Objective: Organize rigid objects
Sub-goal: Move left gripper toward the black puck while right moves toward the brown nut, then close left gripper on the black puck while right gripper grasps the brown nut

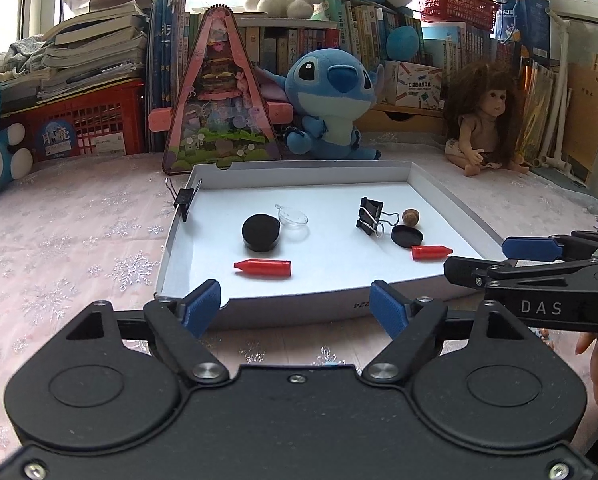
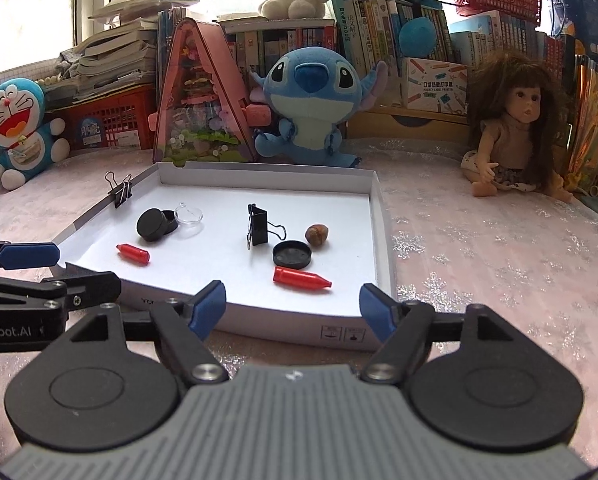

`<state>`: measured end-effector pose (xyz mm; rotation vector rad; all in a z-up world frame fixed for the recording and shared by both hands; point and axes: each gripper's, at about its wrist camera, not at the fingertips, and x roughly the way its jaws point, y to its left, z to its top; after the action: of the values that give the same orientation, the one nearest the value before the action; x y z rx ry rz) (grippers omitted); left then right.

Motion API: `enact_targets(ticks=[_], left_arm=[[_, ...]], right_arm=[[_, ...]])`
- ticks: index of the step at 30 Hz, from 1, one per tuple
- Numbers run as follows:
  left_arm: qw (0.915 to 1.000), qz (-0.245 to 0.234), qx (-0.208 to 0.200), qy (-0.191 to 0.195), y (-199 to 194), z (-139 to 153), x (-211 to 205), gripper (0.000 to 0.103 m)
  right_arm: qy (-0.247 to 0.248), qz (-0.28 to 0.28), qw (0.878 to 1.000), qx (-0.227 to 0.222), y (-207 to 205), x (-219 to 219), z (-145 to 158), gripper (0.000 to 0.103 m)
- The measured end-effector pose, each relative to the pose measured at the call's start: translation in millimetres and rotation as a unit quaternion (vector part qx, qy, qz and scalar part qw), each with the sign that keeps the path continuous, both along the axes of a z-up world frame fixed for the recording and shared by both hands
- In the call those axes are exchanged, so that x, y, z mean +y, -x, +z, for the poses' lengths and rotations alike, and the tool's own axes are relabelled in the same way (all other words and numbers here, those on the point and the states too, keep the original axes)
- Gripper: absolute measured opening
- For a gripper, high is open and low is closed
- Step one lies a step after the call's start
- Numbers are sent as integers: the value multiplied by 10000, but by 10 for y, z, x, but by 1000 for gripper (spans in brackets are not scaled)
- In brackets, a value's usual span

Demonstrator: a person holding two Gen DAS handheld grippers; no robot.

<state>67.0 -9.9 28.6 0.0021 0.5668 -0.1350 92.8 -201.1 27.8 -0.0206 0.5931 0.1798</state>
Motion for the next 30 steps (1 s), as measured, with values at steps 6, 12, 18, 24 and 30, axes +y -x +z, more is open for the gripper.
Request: enact_targets(ticks=[6,12,18,24,30], left_arm=[[9999,63,-70,-78,192,-33,54,81],[9998,129,-52,-168,316,-82,119,82],[9995,174,32,-243,391,-173,215,83],[9990,370,125,-213,406,-237,334,83],[9981,532,278,-123,363,-344,424,78]], right_arm=[[-23,-21,10000,-73,164,-56,18,83],[47,-38,9999,-112,284,-109,-10,84],[111,-132,9997,-183,378,-162,-147,86],[155,-179,9997,-65,439,-186,-274,86],[153,-284,9995,26,446,-220,-341,86]])
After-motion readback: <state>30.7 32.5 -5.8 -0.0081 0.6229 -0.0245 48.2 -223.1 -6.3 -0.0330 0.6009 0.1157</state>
